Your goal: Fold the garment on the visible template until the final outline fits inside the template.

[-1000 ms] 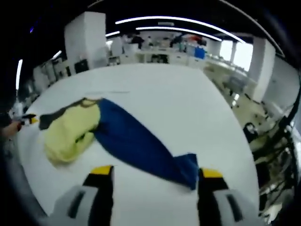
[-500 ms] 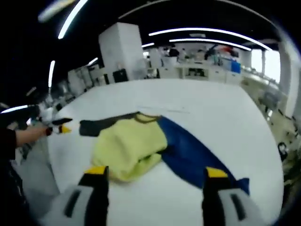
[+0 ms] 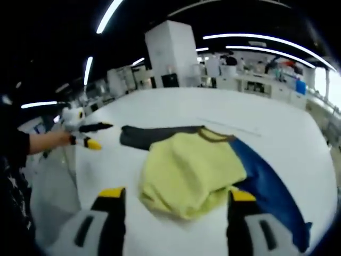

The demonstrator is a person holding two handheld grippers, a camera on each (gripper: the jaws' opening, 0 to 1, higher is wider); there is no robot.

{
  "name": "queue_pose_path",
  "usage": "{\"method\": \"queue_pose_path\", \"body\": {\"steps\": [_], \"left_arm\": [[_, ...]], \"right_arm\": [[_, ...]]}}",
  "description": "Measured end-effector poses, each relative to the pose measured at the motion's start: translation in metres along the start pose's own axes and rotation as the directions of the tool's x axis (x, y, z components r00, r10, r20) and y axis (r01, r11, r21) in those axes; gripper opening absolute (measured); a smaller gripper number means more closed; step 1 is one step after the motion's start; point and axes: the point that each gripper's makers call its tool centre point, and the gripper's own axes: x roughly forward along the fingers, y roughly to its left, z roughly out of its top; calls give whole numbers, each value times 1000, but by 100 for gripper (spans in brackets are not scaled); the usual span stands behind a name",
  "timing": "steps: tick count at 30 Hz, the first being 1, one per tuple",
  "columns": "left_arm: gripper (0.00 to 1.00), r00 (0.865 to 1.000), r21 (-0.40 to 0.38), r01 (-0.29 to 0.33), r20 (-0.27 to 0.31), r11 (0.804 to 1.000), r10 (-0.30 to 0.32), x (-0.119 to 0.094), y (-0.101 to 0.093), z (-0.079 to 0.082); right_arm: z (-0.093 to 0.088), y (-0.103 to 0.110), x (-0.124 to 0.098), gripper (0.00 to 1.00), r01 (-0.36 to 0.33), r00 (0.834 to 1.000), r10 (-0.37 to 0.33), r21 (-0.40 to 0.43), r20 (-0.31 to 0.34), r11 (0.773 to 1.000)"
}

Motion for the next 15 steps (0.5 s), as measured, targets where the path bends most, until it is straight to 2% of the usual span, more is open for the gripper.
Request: {"method": "queue_pose_path", "body": {"steps": [8,15], "left_arm": [[92,998,6,65,12,998,-65,21,-27,3],[74,993,33,116,-1,993,-116,39,-44,-4]], "right_arm": [[-6,4,15,72,-23,1000,23,-21,-11,1000],[-11,-11,16,64,1,1000,-1,-21,-3,1000]]}}
